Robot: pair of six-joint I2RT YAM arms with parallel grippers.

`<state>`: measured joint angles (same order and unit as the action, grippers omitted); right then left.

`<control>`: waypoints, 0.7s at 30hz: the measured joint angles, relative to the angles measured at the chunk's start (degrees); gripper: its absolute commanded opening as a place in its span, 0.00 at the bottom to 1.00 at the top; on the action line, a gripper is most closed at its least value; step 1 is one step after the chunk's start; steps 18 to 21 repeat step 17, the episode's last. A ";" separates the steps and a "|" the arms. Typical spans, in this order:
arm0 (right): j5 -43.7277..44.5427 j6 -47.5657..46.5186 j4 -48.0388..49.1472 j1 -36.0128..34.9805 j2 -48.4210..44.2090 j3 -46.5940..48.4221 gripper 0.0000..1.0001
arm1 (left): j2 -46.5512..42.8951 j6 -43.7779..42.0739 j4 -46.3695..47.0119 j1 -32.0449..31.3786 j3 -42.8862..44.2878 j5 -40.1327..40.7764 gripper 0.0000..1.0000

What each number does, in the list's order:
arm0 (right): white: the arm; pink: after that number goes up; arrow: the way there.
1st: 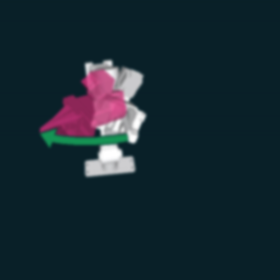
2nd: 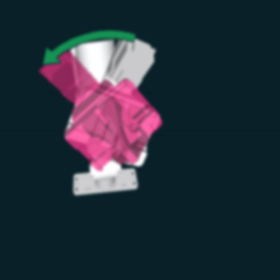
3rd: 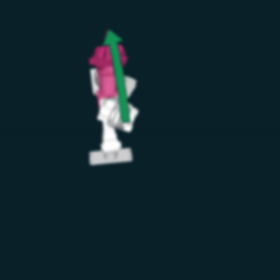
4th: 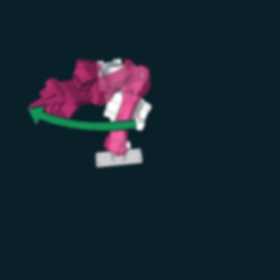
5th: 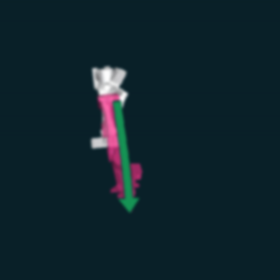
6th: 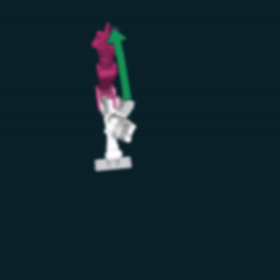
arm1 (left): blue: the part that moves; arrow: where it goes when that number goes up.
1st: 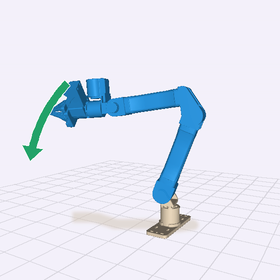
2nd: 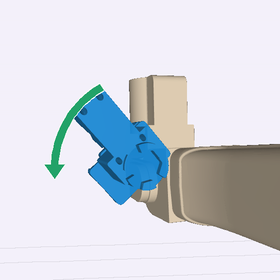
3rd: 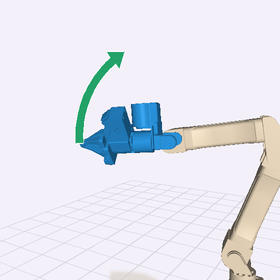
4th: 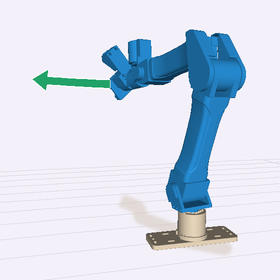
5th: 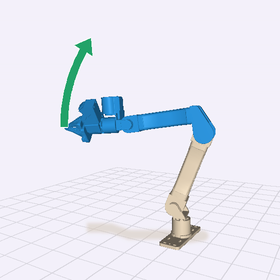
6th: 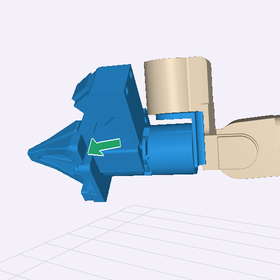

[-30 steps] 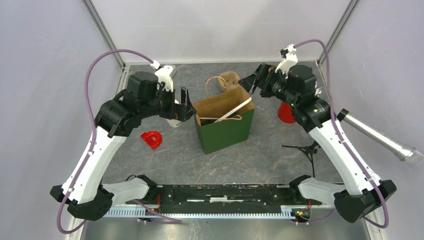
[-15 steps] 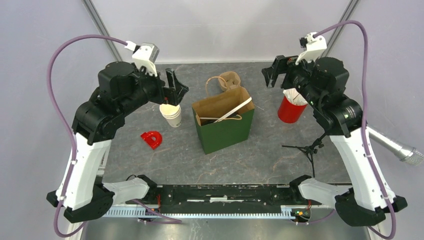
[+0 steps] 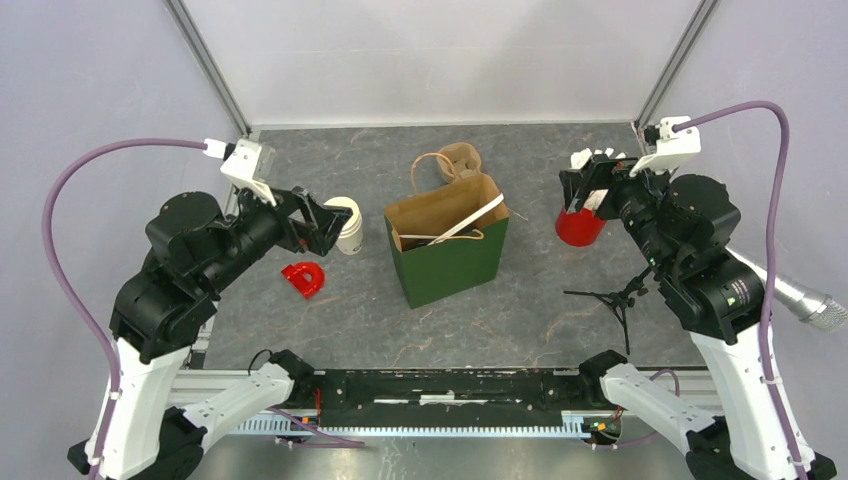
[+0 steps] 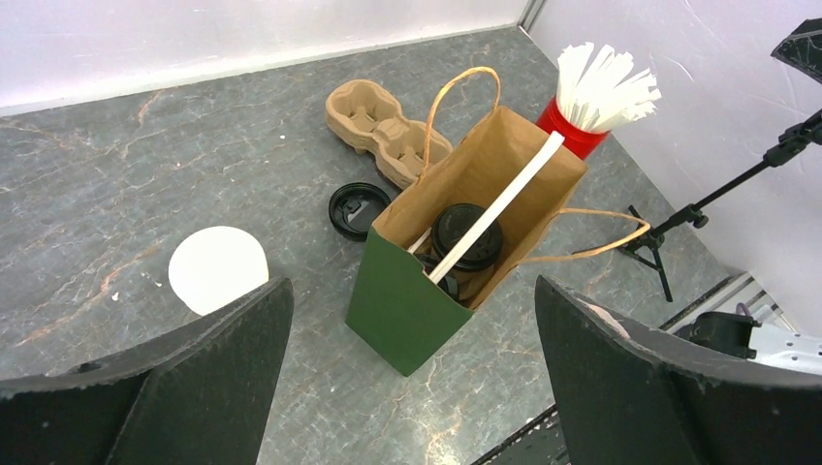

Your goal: Pack the takeout coffee

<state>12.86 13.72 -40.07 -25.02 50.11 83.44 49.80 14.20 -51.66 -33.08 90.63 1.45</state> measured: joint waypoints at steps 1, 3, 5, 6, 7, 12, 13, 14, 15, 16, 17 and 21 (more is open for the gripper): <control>0.24 0.04 -0.09 0.00 -0.24 -0.42 0.98 | -0.72 0.02 0.13 0.00 -0.72 0.00 1.00; 0.48 0.13 -0.55 0.00 -0.17 -0.57 0.98 | -1.55 0.04 0.37 0.00 -1.97 0.00 1.00; 0.57 0.15 -0.87 0.00 0.33 -0.55 0.98 | -1.88 0.07 0.42 0.00 -3.06 0.00 1.00; 0.57 0.17 -0.98 0.00 0.79 -0.50 0.98 | -1.92 0.07 0.44 0.00 -3.50 0.00 1.00; 0.55 0.17 -1.05 0.00 1.14 -0.46 0.98 | -1.92 0.09 0.44 0.00 -3.78 0.00 1.00; 0.55 0.20 -1.20 0.00 2.73 -0.31 0.98 | -1.90 0.22 0.48 0.00 -4.39 0.04 1.00; 0.52 0.17 -1.20 0.00 2.84 -0.31 0.98 | -1.92 0.24 0.55 0.00 -4.39 0.07 1.00; 0.52 0.20 -1.20 0.00 2.84 -0.31 0.98 | -1.95 0.24 0.59 0.00 -4.39 0.07 1.00; 0.52 0.22 -1.20 0.00 2.78 -0.31 0.98 | -1.95 0.24 0.70 0.00 -4.39 0.07 1.00; 0.52 0.35 -1.20 0.00 2.73 -0.31 0.98 | -1.97 0.24 0.79 0.00 -4.39 0.07 1.00; 0.55 0.44 -1.20 0.00 2.67 -0.31 0.98 | -1.99 0.24 0.83 0.00 -4.39 0.13 1.00; 0.55 0.44 -1.20 0.00 2.67 -0.31 0.98 | -1.99 0.24 0.83 0.00 -4.39 0.13 1.00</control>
